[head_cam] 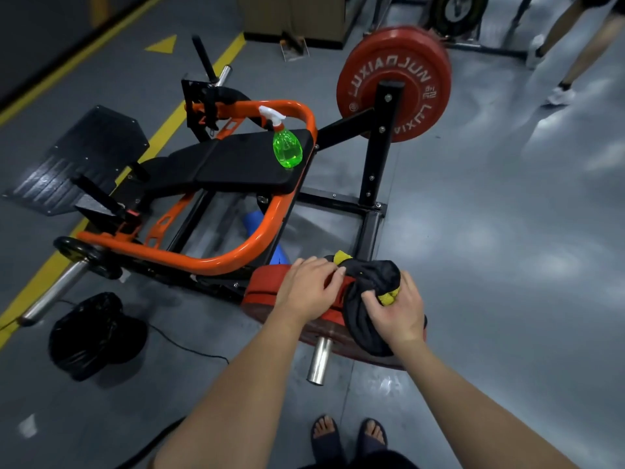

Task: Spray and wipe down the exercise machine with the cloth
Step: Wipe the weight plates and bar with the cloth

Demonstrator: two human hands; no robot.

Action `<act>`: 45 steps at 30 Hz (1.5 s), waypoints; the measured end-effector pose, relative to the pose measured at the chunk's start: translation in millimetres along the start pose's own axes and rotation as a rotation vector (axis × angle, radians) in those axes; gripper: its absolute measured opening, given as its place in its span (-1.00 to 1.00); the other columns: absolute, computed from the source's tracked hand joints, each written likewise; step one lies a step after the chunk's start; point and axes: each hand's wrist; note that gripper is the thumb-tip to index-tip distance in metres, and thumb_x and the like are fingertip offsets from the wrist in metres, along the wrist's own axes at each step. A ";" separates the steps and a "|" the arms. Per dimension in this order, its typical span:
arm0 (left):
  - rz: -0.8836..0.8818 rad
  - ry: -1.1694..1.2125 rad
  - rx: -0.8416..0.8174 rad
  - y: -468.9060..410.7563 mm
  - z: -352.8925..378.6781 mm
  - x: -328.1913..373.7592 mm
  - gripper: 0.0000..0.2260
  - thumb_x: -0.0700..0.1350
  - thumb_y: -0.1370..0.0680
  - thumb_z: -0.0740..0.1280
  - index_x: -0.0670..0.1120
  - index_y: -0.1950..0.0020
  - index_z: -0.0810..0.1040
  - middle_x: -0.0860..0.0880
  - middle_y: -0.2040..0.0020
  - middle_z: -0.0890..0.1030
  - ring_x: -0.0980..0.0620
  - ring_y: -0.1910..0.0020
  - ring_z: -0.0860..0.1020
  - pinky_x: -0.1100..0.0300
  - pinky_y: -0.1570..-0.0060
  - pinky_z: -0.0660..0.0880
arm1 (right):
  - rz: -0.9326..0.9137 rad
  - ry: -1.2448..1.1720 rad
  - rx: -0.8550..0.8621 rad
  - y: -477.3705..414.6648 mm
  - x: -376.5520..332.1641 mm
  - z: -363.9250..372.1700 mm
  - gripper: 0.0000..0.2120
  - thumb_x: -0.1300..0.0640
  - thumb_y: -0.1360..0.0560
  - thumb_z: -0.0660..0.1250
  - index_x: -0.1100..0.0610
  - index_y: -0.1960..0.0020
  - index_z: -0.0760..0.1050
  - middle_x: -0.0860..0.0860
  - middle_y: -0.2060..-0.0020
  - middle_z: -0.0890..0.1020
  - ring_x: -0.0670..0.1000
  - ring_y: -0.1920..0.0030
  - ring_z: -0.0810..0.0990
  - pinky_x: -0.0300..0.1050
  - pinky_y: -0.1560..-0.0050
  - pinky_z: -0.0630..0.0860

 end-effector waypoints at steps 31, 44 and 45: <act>-0.128 0.040 0.098 2.7 8.7 -0.1 -0.63 0.07 -0.72 0.12 0.00 0.23 0.48 0.10 0.27 0.47 0.05 0.16 0.44 0.09 -0.09 0.37 | 0.187 0.224 0.136 7.6 -3.1 8.7 -0.48 -0.19 -0.42 0.20 0.24 -0.05 0.54 0.18 0.05 0.54 0.26 -0.05 0.49 0.14 -0.14 0.44; -0.274 0.220 0.111 5.2 -2.6 -24.9 -0.66 -0.03 -0.70 0.18 -0.05 0.25 0.50 0.05 0.29 0.52 -0.02 0.16 0.51 -0.05 0.07 0.43 | -0.392 0.124 0.066 -2.6 -6.6 30.1 -0.62 -0.19 -0.44 0.40 0.14 0.03 0.61 0.03 0.13 0.54 0.10 0.05 0.53 -0.09 0.02 0.51; -0.293 0.207 0.123 5.4 -4.4 -22.1 -0.65 -0.03 -0.69 0.18 -0.04 0.28 0.46 0.05 0.32 0.50 -0.01 0.19 0.50 -0.04 0.09 0.42 | -0.370 0.099 0.075 -3.0 4.4 22.9 -0.61 -0.18 -0.44 0.40 0.16 0.03 0.61 0.03 0.12 0.54 0.10 0.05 0.54 -0.09 0.02 0.51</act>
Point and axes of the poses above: each hand's wrist, its own y-axis away from the middle knuckle, its own z-axis out of the palm, x = y × z
